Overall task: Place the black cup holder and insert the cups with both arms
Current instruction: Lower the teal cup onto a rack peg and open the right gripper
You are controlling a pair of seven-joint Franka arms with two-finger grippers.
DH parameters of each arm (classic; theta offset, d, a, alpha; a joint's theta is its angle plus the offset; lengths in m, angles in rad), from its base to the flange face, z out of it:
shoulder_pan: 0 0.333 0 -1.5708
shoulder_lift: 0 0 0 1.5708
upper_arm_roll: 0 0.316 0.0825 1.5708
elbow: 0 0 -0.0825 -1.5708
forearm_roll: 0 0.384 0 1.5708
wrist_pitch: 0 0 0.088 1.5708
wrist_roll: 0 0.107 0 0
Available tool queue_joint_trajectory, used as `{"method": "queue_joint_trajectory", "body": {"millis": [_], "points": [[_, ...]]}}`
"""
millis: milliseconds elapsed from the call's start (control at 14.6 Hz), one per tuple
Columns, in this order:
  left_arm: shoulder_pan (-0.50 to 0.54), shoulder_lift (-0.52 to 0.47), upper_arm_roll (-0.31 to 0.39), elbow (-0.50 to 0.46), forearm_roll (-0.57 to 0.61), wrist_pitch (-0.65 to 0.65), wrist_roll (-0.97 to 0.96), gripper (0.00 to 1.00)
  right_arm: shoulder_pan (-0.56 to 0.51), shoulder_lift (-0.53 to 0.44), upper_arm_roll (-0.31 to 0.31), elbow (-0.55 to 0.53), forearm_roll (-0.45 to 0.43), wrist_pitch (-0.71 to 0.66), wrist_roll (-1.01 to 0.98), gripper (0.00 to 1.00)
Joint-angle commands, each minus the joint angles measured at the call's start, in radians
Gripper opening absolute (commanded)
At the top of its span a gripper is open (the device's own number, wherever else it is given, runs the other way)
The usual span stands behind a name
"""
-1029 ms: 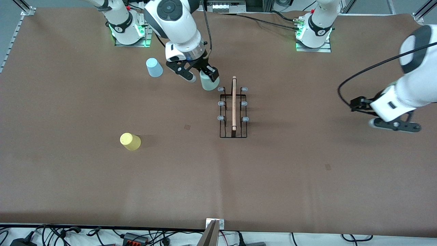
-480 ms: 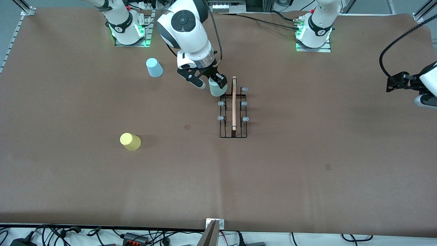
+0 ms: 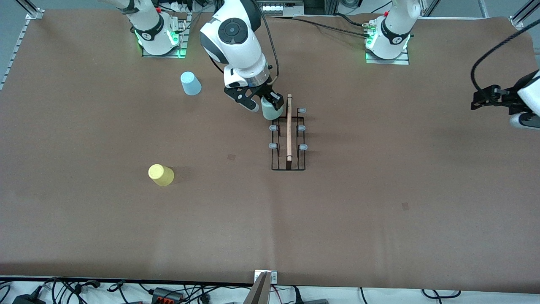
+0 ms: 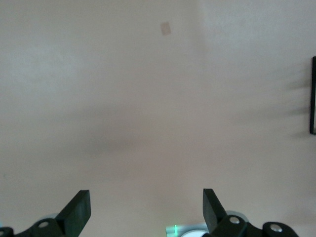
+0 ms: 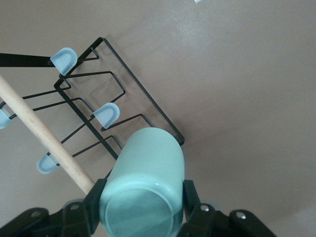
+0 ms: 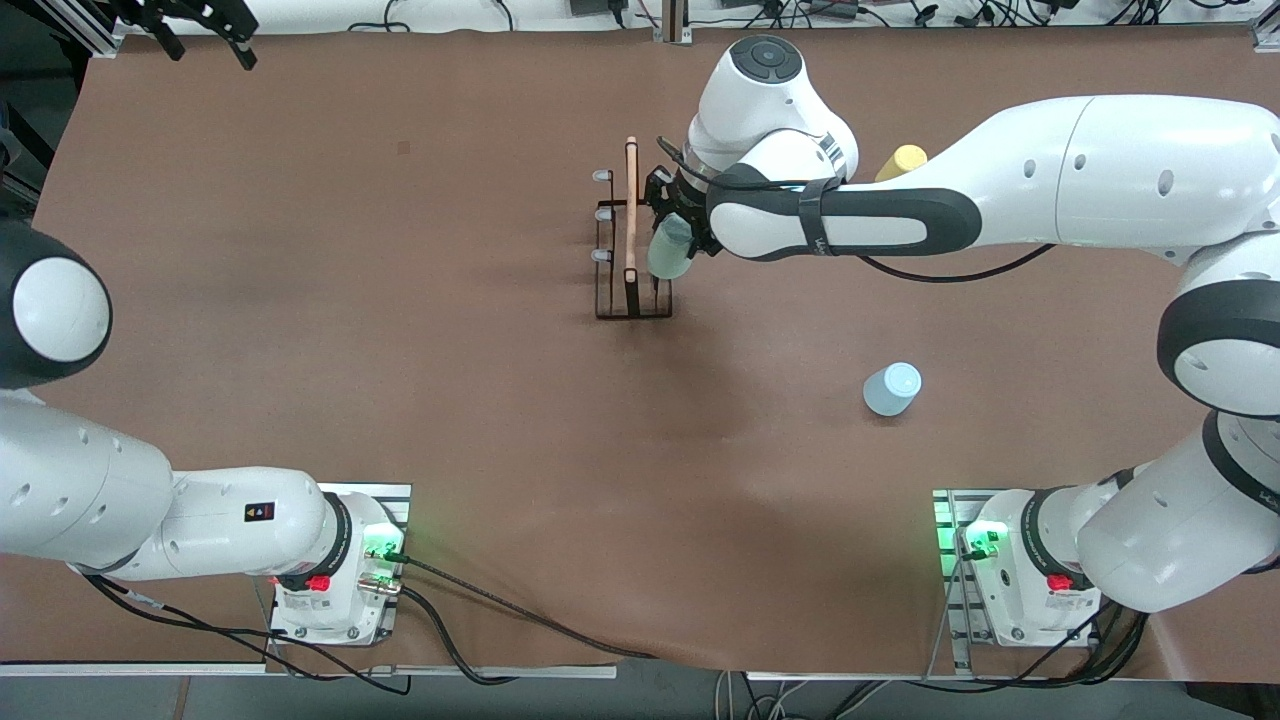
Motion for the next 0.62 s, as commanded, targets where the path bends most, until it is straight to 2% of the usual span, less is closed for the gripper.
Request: {"method": "queue_joint_trajectory", "body": {"millis": [0,206,343,549], "points": [[-0.035,-0.188,0.036,-0.234,-0.016,0.135,0.009,1.0,0.013,0.018,-0.008,0.021,-0.021,0.006,0.026,1.0],[-0.028,-0.186,0.033,-0.236,-0.022,0.137,0.009,1.0,0.002,0.006,-0.016,0.024,-0.021,0.004,0.0,1.0],[-0.017,-0.182,0.033,-0.235,-0.068,0.155,0.011,1.0,-0.038,-0.027,-0.019,0.029,-0.021,-0.008,-0.019,1.0],[-0.018,-0.18,0.033,-0.229,-0.081,0.179,-0.015,1.0,-0.154,-0.129,-0.018,0.027,-0.009,-0.15,-0.17,1.0]]}}
